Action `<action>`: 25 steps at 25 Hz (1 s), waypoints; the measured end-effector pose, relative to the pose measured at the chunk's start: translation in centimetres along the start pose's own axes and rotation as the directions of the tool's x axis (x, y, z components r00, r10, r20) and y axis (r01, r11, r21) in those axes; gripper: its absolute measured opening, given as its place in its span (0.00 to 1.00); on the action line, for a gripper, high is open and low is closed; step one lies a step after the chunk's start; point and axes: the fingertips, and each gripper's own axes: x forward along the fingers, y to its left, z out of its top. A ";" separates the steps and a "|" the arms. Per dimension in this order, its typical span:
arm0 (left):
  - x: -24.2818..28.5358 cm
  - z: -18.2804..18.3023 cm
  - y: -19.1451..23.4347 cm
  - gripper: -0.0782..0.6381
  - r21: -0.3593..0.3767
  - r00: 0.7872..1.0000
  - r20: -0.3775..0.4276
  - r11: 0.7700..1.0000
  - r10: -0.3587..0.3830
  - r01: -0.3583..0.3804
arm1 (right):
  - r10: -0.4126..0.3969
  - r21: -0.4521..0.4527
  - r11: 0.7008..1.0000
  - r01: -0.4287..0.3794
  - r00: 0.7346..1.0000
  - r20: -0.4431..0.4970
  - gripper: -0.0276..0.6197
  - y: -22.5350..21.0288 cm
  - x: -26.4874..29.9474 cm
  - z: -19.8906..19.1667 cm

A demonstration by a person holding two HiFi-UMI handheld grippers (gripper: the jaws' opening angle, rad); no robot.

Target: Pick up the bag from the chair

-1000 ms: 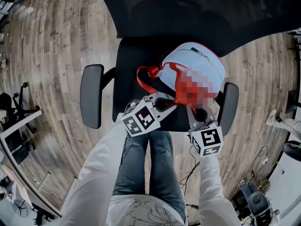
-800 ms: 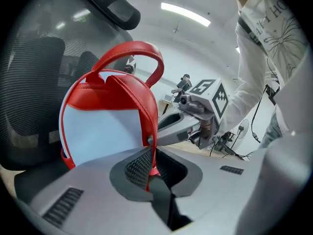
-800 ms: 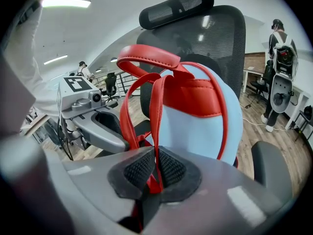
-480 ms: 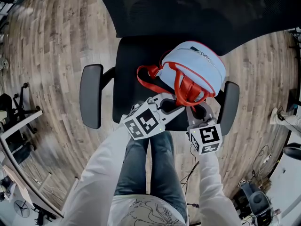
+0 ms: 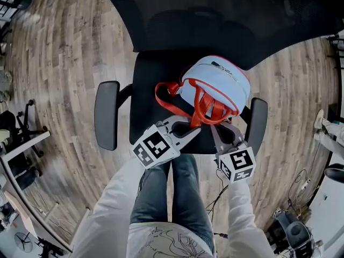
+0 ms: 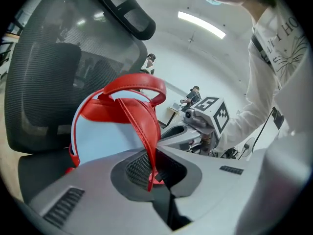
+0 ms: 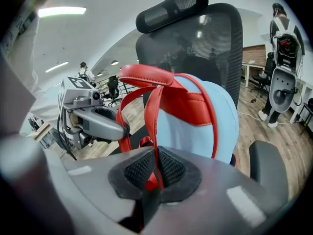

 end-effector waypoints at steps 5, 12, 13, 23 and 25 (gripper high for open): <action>-2.4 2.4 -0.5 0.13 -0.024 1.000 0.023 1.000 0.012 -0.012 | 0.045 0.011 0.999 -0.046 0.998 0.042 0.08 1.4 -2.1 2.3; -5.2 6.2 -0.6 0.13 0.006 1.000 0.001 1.000 0.014 -0.014 | 0.110 0.021 0.993 -0.113 0.989 0.100 0.08 2.1 -5.3 5.9; -5.5 6.7 -0.7 0.13 0.013 1.000 -0.012 1.000 0.007 -0.007 | 0.126 0.026 0.991 -0.129 0.986 0.110 0.08 2.2 -5.7 6.6; -6.9 12.9 -4.4 0.13 0.129 0.999 -0.037 0.991 -0.031 0.036 | 0.200 0.136 0.962 -0.238 0.949 0.245 0.07 2.4 -8.9 13.4; -7.9 14.3 -5.5 0.13 0.140 1.000 -0.013 0.990 -0.004 0.006 | 0.202 0.137 0.960 -0.245 0.941 0.272 0.07 3.2 -10.0 14.3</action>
